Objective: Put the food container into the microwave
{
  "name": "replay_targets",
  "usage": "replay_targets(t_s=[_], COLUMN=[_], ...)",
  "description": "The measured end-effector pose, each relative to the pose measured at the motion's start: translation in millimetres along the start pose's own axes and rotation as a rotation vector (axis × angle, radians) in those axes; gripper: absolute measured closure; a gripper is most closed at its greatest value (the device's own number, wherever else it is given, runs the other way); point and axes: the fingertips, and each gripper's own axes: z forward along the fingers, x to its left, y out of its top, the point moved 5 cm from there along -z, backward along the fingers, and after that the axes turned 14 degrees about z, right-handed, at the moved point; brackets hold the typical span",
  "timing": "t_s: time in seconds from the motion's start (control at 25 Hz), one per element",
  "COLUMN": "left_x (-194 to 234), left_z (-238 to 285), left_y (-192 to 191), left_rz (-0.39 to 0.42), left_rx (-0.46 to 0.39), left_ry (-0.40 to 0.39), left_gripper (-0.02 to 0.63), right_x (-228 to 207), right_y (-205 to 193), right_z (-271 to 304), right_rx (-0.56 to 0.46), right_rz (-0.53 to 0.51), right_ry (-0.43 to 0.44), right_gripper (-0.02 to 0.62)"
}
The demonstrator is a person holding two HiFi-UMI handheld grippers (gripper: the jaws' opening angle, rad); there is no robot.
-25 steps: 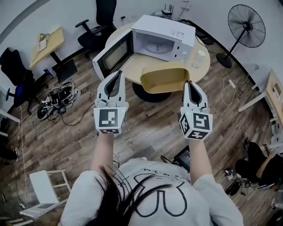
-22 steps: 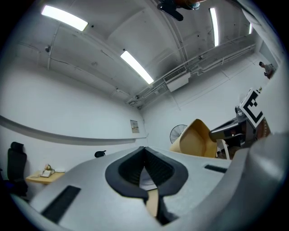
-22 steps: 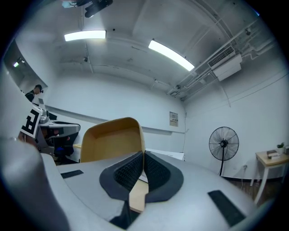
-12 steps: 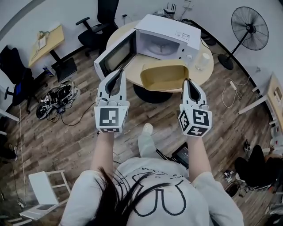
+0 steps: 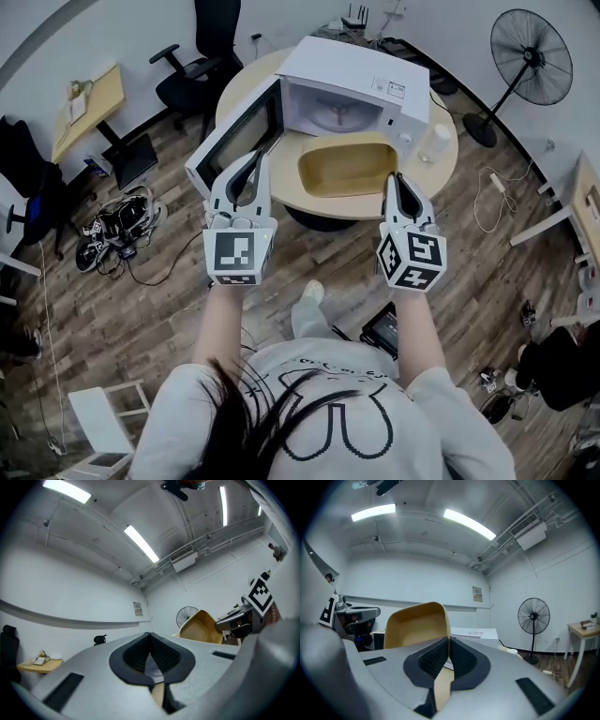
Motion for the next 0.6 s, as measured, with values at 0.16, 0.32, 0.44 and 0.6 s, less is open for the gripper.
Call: replay_targets(t_s=[0.16, 0.32, 0.44, 0.6], left_x=[7.5, 18.3, 23.5, 26.0], left_z=[46.9, 93.1, 125.1, 155.0], left_y=[-21.0, -43.0, -58.2, -75.4], left_rz=[0.002, 0.000, -0.009, -0.020], left_rx=[0.016, 0.030, 0.040, 0.056], left_ry=[-0.025, -0.046, -0.064, -0.085], left_gripper=[0.598, 0.598, 0.598, 0.598], right_x=[-18.3, -31.2, -38.7, -46.5], right_y=[-9.5, -16.6, -22.6, -35.9], right_z=[48.8, 97.0, 128.5, 157.8], right_rx=[0.032, 0.057, 0.081, 0.129], right_rz=[0.042, 0.068, 0.073, 0.093], right_ry=[-0.030, -0.049, -0.056, -0.064], right_gripper=[0.561, 0.561, 0.561, 0.561])
